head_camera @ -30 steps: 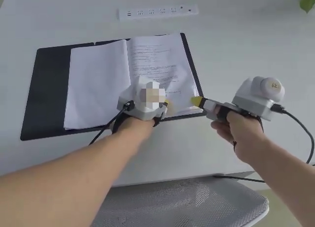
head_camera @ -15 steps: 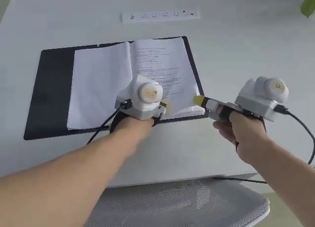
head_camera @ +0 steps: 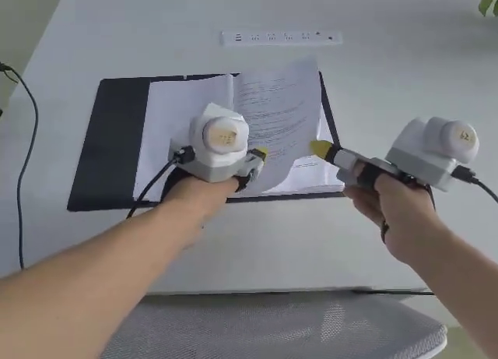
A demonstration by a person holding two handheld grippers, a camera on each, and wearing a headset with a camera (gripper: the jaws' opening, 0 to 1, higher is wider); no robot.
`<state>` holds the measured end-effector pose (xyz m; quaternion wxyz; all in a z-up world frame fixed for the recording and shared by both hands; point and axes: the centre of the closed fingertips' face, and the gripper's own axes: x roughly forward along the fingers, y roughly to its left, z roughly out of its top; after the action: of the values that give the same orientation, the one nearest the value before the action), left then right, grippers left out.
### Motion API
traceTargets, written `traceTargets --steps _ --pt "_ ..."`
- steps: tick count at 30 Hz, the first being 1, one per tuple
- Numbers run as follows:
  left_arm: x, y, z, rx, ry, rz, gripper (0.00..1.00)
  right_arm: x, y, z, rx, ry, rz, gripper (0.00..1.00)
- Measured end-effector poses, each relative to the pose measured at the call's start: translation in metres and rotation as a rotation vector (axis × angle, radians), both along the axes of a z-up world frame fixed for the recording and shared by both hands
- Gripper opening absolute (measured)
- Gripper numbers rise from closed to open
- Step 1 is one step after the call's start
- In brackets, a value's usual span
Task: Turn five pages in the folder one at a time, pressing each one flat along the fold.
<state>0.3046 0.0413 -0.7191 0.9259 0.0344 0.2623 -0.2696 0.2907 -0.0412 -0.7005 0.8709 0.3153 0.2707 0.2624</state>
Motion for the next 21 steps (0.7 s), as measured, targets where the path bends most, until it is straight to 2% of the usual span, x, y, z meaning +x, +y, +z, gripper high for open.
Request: traceTargets --steps 1,5,8,12,16,21 --pt "-0.001 0.006 0.003 -0.004 -0.003 0.008 0.22 0.0 0.007 0.006 0.002 -0.023 0.017 0.0" --pt "-0.01 0.031 0.012 -0.009 -0.01 0.035 0.22 -0.002 0.031 0.019 -0.01 -0.064 0.066 0.0" --pt "-0.016 0.052 0.016 0.003 -0.017 0.056 0.21 -0.004 0.05 0.024 -0.027 -0.086 0.106 0.0" --pt "-0.025 0.08 0.024 -0.006 -0.028 0.095 0.21 -0.007 0.076 0.031 -0.033 -0.113 0.15 0.0" --pt "-0.034 0.106 0.03 -0.011 -0.036 0.126 0.21 -0.009 0.104 0.035 -0.04 -0.13 0.193 0.0" --pt "-0.041 0.136 0.033 -0.007 -0.041 0.163 0.21 -0.011 0.137 0.03 -0.055 -0.13 0.239 0.0"
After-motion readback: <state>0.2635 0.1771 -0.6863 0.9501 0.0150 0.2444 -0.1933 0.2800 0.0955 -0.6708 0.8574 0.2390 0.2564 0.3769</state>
